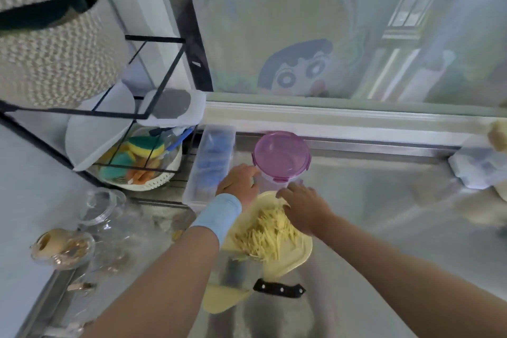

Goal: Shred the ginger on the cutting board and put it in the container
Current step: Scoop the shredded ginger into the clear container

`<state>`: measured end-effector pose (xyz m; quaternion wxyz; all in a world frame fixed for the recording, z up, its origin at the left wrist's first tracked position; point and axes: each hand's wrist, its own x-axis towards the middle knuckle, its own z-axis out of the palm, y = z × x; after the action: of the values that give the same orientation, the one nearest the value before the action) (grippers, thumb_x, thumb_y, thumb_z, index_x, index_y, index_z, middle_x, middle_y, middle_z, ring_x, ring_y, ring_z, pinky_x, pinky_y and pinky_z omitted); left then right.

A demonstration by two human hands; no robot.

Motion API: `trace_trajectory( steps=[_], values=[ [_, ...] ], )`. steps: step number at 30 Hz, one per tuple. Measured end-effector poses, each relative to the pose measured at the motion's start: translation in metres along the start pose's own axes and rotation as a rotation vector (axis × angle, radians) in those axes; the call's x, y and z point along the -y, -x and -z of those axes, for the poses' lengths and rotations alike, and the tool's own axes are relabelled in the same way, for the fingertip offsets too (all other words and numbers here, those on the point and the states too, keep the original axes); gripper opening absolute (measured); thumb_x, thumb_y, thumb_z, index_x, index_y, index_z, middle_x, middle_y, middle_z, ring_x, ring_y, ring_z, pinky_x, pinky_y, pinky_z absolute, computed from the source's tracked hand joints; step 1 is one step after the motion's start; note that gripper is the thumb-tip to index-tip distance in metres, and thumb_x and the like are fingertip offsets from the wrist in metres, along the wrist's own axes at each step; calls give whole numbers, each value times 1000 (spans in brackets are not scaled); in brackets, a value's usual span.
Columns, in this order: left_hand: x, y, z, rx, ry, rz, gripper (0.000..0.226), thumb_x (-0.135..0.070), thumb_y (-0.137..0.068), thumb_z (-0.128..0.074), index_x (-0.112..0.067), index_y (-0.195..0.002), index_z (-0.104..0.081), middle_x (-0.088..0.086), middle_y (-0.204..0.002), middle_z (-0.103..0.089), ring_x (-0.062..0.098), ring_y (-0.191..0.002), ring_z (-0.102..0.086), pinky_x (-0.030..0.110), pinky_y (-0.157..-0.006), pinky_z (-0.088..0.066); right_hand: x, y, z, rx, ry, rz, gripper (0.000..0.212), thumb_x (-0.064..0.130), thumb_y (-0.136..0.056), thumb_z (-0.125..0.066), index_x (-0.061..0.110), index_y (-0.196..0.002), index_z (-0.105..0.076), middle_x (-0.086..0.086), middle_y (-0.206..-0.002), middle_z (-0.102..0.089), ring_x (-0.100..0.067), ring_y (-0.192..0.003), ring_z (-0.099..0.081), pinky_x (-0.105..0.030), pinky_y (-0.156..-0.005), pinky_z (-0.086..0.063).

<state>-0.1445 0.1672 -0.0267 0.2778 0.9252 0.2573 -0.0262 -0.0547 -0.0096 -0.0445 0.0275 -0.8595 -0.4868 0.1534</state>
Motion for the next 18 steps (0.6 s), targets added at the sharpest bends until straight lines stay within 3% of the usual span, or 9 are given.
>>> trace_trajectory(
  steps=[6,9,12,14,16,18],
  values=[
    [-20,-74,-11,30,0,60,49,-24,-99,-48,-31,-147,-36,0,-148,-37,22,-131,-42,40,-107,-40,-54,-68,34,-98,-31,-63,40,20,-97,-54,23,-137,-55,-9,-136,-48,-33,-127,-47,-43,-103,-39],
    [-19,-96,-15,70,-7,159,51,-27,-102,-44,-26,-150,-30,2,-157,-24,25,-141,-30,39,-111,-32,-67,-89,43,-113,-106,-208,46,27,-97,-57,21,-142,-49,-14,-142,-42,-38,-125,-47,-43,-102,-41],
    [-16,-106,-16,45,102,258,33,-29,-100,-47,-25,-132,-51,2,-135,-51,23,-114,-54,33,-90,-44,-74,-98,39,30,-247,-330,65,33,-102,-54,20,-157,-23,-18,-152,-27,-42,-128,-46,-45,-104,-41],
    [-14,-107,-14,28,119,289,14,-26,-96,-54,-23,-109,-60,0,-113,-61,18,-91,-56,28,-74,-42,-74,-101,33,60,-483,-403,72,29,-103,-55,22,-160,-11,-23,-148,-30,-43,-116,-56,-47,-96,-47],
    [-10,-108,-11,41,114,326,2,-25,-93,-59,-24,-94,-58,0,-102,-62,17,-83,-55,26,-68,-39,-72,-103,27,50,-616,-419,75,25,-102,-57,24,-160,-9,-22,-145,-31,-41,-110,-59,-44,-92,-48],
    [-3,-108,-8,64,140,380,9,-27,-92,-62,-24,-96,-55,-3,-102,-60,17,-85,-55,27,-70,-39,-70,-104,26,56,-675,-444,80,25,-99,-62,25,-160,-10,-20,-145,-30,-39,-114,-56,-40,-92,-45]
  ],
)
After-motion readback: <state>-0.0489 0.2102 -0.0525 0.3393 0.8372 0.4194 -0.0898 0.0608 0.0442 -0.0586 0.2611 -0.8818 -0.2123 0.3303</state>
